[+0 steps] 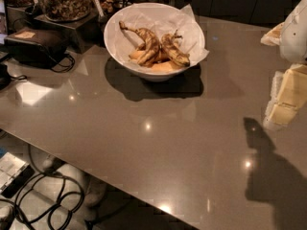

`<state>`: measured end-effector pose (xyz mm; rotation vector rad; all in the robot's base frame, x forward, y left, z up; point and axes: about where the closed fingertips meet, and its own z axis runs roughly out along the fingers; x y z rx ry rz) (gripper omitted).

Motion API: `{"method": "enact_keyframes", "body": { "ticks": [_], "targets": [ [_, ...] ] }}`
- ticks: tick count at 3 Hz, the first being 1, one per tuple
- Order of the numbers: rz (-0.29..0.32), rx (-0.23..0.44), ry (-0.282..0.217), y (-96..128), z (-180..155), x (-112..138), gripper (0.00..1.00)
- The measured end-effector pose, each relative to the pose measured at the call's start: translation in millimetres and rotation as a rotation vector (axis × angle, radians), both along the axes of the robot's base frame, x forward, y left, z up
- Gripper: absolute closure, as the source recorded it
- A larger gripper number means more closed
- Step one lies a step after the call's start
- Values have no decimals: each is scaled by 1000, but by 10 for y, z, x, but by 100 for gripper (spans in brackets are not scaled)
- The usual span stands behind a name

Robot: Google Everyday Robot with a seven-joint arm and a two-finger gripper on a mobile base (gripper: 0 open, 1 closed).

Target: Pick banana from white bowl

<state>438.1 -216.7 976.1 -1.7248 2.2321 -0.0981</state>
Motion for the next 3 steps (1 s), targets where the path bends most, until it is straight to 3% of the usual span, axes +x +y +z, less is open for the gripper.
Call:
{"method": "enact_keyframes", "body": {
  "ticks": [1,2,3],
  "targets": [
    [0,0,0,0,0,1,0],
    [-56,2,-22,-8,40,73,0],
    [-105,-6,6,-27,5,248,0]
  ]
}}
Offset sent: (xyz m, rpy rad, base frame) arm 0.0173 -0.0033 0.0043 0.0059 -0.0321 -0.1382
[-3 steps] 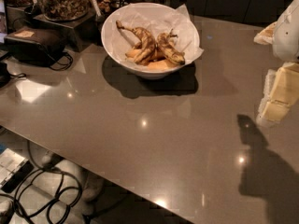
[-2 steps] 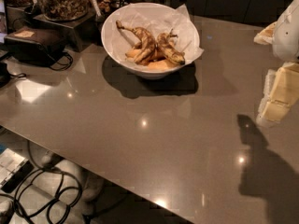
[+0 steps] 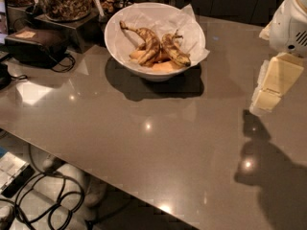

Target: Pick banana from white bowl

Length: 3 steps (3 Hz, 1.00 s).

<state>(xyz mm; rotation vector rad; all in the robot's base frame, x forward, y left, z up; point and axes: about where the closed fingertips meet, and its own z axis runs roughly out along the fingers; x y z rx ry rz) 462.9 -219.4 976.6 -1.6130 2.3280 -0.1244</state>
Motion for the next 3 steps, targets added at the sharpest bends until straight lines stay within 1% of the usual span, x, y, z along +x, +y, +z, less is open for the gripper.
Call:
{"method": "enact_keyframes", "body": {
  "ticks": [1,2,3],
  "targets": [
    [-8,0,6,8,-6,35,0],
    [-53,35,-25,5,23,58,0],
    [-177,96,-56,9,105,272,0]
  ]
}}
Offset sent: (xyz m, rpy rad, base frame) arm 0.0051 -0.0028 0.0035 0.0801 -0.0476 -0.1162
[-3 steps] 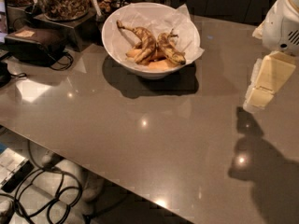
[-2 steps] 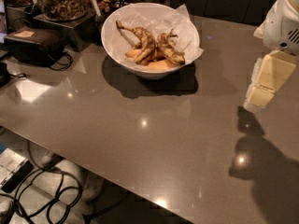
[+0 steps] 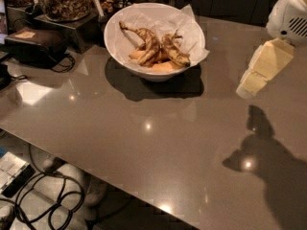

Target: Pick banana from white bowl

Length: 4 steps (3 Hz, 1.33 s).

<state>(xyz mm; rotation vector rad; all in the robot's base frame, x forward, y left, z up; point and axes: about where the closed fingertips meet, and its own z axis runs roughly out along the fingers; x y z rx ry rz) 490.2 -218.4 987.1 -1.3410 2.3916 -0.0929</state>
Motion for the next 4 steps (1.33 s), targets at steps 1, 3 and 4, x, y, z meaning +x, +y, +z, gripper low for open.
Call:
{"method": "enact_keyframes", "body": {
  "ticks": [1,3,4],
  "targets": [
    [-156,53,12,13,74,252,0],
    [-225,101,12,119,85,295,0],
    [-229,110,10,460,143,377,0]
  ]
}}
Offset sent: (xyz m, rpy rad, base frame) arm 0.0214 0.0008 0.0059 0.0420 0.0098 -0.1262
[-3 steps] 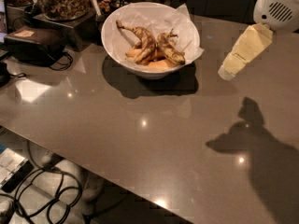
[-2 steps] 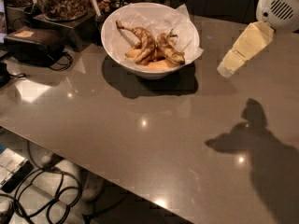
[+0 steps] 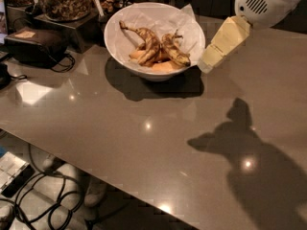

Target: Pick banana from white bowl

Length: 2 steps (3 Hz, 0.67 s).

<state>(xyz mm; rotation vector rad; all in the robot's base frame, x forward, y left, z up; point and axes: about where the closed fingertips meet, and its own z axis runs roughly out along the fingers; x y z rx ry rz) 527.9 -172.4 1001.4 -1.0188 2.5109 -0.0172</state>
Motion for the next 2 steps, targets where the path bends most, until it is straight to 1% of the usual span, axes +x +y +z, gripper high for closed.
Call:
{"method": "enact_keyframes", "body": {
  "ticks": [1,2],
  "targets": [
    [0,-18,4,387,109,117,0],
    [4,-15,-5,418,129,123,0]
  ]
}}
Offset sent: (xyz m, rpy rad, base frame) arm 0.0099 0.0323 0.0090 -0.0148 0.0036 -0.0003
